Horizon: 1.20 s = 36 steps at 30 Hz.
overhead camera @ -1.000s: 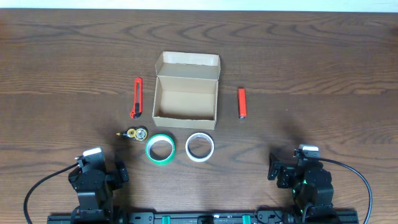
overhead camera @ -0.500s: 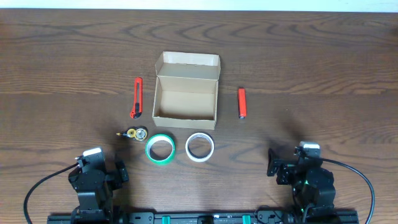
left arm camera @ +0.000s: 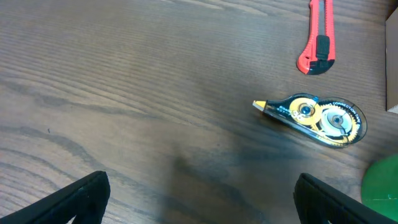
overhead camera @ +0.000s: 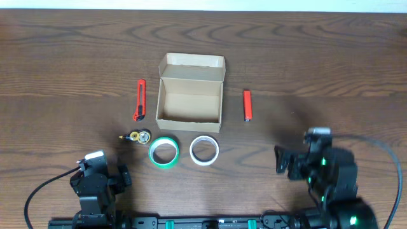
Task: Pack container
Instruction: 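Reach the right gripper to the red stapler and grasp it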
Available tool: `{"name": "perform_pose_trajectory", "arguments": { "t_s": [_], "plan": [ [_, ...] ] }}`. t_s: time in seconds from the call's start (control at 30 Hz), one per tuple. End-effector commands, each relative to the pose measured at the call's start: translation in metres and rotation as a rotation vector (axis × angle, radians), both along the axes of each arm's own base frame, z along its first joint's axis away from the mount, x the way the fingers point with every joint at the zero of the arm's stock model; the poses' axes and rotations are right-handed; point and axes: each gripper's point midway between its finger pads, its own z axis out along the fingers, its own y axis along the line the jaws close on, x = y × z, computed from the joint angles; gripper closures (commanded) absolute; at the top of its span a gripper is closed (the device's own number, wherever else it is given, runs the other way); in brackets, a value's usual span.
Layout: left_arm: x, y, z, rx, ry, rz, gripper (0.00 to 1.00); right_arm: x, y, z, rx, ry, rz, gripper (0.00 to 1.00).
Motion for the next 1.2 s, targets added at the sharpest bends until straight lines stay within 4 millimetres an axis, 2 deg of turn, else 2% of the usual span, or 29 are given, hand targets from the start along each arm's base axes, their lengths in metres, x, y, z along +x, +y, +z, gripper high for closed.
{"name": "perform_pose_trajectory", "arguments": {
  "t_s": [0.0,0.1,0.23,0.47,0.7,0.93,1.17],
  "plan": [
    [-0.006,0.002,-0.019,0.017,0.061,0.001,0.05,0.025,-0.004,0.024,-0.038,0.048,-0.016,0.01],
    [-0.006,0.002,-0.019,0.017,0.061,0.002,0.05,0.05,0.003,0.039,-0.03,0.105,-0.001,0.01],
    [-0.006,0.002,-0.019,0.017,0.061,0.002,0.05,0.081,0.015,0.048,-0.029,0.191,0.023,0.01],
    [-0.006,0.002,-0.019,0.017,0.061,0.001,0.05,0.128,0.036,0.043,-0.093,0.253,-0.041,0.01],
    [-0.006,0.002,-0.019,0.017,0.061,0.001,0.05,0.157,0.067,0.01,-0.125,0.269,-0.017,0.01],
    [-0.006,0.002,-0.019,0.017,0.061,0.001,0.05,0.174,0.071,-0.023,-0.142,0.318,-0.019,0.01],
    [-0.006,0.002,-0.019,0.017,0.061,0.001,0.05,0.179,0.075,-0.064,-0.158,0.4,-0.022,0.01]
  ]
}}
